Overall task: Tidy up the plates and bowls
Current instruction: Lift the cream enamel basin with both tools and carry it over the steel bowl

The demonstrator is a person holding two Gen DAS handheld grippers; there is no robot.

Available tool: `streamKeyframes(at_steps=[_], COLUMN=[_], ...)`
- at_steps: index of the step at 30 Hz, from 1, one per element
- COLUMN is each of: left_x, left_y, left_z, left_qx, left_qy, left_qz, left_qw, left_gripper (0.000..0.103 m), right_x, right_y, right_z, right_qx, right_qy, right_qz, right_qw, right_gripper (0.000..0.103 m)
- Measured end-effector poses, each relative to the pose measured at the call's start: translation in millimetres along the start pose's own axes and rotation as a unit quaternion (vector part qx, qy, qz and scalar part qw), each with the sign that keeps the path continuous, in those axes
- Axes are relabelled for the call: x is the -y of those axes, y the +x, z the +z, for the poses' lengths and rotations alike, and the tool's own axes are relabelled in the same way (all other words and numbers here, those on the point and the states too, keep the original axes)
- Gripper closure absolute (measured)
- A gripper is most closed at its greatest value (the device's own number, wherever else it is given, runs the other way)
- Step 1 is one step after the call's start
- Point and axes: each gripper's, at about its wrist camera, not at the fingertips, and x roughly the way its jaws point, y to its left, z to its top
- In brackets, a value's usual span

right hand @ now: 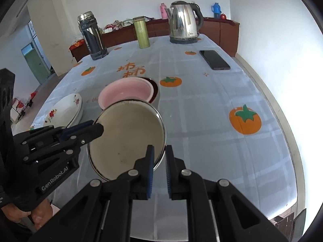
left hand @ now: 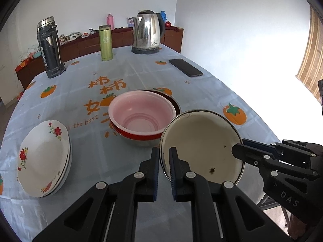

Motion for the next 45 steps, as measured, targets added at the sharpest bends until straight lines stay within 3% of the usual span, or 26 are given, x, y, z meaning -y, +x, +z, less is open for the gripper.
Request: streamKeyframes(at_steps=[16, 29, 45], left_x=[-15, -33, -42], left_y=[-10, -3, 6], left_z=[25, 45, 57], left_qx=[0.029, 0.034, 0.036], left_qy=[-0.01, -0.024, -0.024], left_qz=[0.017, 0.029, 0.041], left_qw=[0.9994, 0.9987, 0.9982], left_gripper=[0.092, 0.092, 0.092], right_x=[-15, -24, -32], right_y=[-3, 9, 16], right_z=[30, 61, 74], right_qx=[0.026, 0.037, 0.04], right_qy=[-0.019, -0.034, -0.042], right_qz=[0.004, 0.008, 0.009], right_qw=[0.999, 0.999, 0.998], right_gripper=[0.092, 0.092, 0.092])
